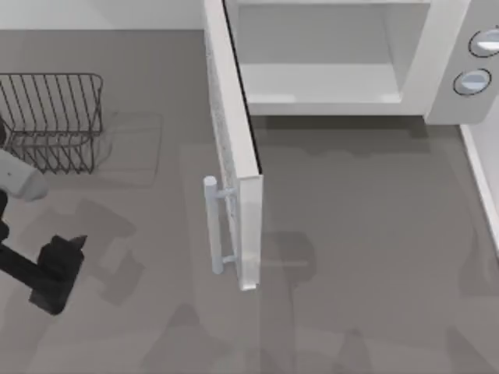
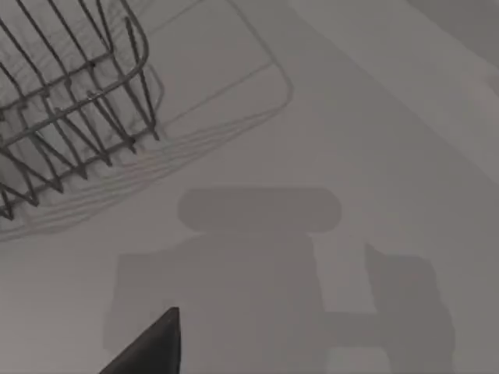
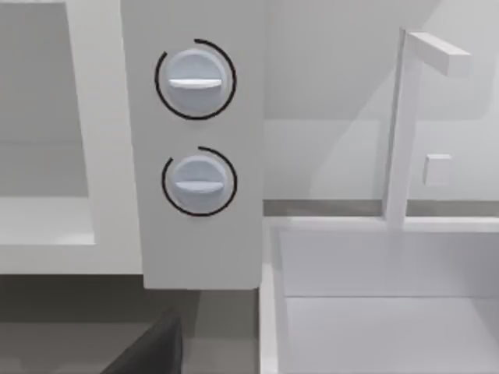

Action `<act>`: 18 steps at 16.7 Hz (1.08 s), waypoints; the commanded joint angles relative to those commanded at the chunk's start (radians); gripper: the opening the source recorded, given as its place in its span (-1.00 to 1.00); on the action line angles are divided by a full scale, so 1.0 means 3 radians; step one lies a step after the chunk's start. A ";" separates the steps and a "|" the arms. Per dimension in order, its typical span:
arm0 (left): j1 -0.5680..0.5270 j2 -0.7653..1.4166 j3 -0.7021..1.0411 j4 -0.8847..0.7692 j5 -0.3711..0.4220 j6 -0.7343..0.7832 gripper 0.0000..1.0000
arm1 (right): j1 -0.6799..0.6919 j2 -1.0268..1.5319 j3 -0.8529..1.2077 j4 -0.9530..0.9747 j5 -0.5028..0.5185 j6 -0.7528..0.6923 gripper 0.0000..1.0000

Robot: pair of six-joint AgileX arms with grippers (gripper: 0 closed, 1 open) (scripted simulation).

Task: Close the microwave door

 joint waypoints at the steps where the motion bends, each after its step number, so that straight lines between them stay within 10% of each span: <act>1: -0.0064 0.0303 0.0248 -0.0265 0.0061 0.0132 1.00 | 0.0000 0.0000 0.0000 0.0000 0.0000 0.0000 1.00; 10: -0.0523 0.2677 0.2776 -0.2352 0.0585 0.1325 1.00 | 0.0000 0.0000 0.0000 0.0000 0.0000 0.0000 1.00; 18: -0.0636 0.3542 0.4633 -0.3018 0.0950 0.2039 1.00 | 0.0000 0.0000 0.0000 0.0000 0.0000 0.0000 1.00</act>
